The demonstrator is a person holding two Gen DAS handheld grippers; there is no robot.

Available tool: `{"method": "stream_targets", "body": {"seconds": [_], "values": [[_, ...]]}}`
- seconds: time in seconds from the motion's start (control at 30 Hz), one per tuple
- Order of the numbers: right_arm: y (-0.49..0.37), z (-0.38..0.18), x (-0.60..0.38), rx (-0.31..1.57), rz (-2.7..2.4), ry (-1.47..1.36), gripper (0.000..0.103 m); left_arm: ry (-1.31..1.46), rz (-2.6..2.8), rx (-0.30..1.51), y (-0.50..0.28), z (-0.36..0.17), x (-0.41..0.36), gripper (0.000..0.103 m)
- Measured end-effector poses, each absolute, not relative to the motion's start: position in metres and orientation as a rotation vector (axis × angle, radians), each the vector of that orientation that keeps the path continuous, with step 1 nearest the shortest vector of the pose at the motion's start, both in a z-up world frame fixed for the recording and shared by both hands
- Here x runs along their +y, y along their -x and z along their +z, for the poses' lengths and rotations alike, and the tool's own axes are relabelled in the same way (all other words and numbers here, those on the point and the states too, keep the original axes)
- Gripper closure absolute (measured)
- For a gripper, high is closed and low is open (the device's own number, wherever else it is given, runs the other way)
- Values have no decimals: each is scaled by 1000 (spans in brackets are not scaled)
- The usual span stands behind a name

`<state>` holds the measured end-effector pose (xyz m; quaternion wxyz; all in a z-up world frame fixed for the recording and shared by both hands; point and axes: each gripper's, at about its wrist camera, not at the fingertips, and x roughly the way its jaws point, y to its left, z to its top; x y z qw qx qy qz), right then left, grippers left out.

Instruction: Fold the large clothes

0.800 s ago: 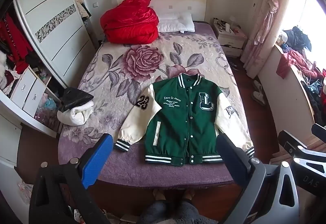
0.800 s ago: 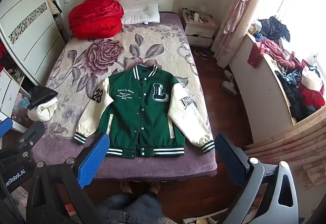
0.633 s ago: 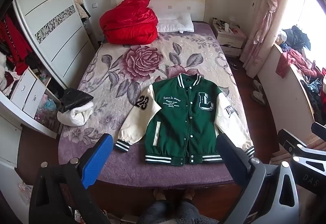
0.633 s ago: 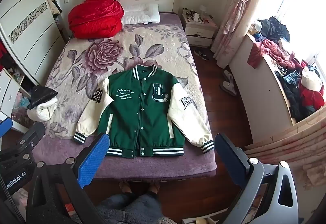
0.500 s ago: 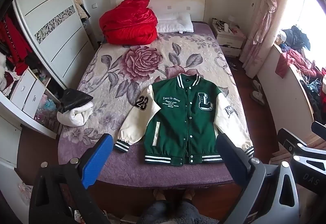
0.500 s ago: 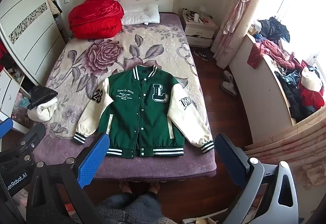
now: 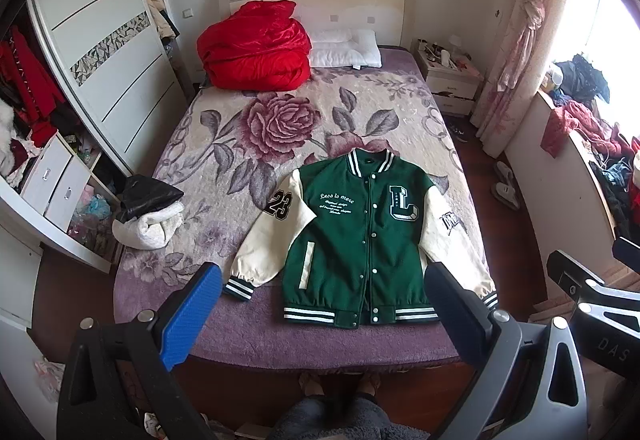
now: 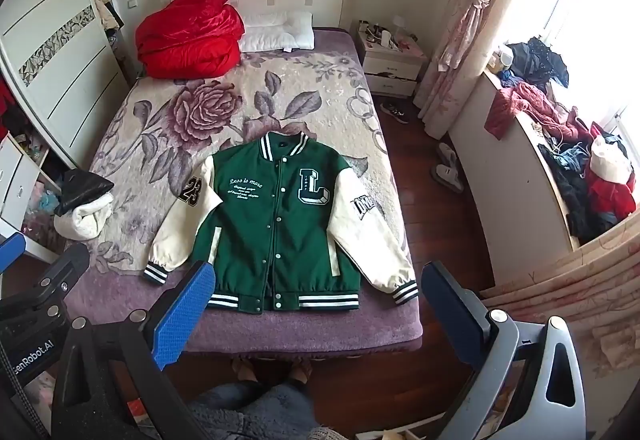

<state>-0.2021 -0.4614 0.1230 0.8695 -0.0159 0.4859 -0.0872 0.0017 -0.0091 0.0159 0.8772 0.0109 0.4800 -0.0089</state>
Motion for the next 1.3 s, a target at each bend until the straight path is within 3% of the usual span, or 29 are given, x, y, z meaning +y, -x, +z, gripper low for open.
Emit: {"method": "stream_targets", "body": {"seconds": [1.3], "values": [[195,149,-472,999,-186,41,0,-20,-25,981,-5,20,-11,0]]}}
